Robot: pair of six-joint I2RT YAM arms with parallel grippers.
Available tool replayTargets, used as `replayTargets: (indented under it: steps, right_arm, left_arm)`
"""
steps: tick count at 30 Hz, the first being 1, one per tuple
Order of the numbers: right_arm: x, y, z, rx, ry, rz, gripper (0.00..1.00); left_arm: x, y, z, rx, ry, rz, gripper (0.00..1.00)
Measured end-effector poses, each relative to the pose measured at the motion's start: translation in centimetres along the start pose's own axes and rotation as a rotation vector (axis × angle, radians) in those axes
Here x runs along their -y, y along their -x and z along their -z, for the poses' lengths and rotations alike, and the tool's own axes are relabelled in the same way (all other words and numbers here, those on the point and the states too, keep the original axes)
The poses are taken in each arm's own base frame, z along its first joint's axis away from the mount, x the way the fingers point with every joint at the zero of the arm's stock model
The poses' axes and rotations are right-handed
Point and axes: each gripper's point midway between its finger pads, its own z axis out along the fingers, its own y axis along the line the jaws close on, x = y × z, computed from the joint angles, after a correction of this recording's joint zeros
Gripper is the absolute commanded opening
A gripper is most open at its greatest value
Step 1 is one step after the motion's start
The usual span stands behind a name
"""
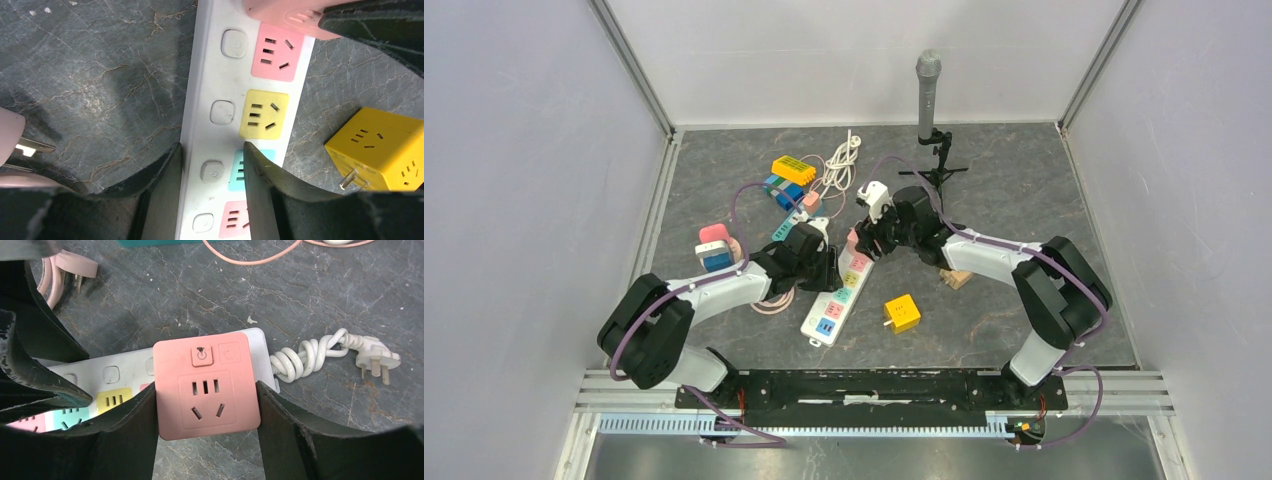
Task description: Pull the plug off the socket
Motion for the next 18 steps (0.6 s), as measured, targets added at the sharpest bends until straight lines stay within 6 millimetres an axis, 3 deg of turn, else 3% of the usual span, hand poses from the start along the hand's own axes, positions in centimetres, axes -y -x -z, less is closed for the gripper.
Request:
replayTargets:
  steps: [6, 14, 18]
  right_arm:
    - [-0.35, 0.13, 0.08, -0.013, -0.037, 0.072, 0.0]
    - [0.38, -0.09, 0.55, 0.075, 0.003, -0.063, 0.0]
    - [0.27, -0.05, 0.54, 0.08, 0.01, -0.05, 0.0]
  left_arm:
    - [0.05, -0.01, 0.05, 0.002, -0.004, -0.001, 0.52]
    - [0.1, -0.1, 0.02, 0.01, -0.015, -0.001, 0.51]
    - [0.17, -0.14, 0.04, 0.01, -0.021, -0.001, 0.49]
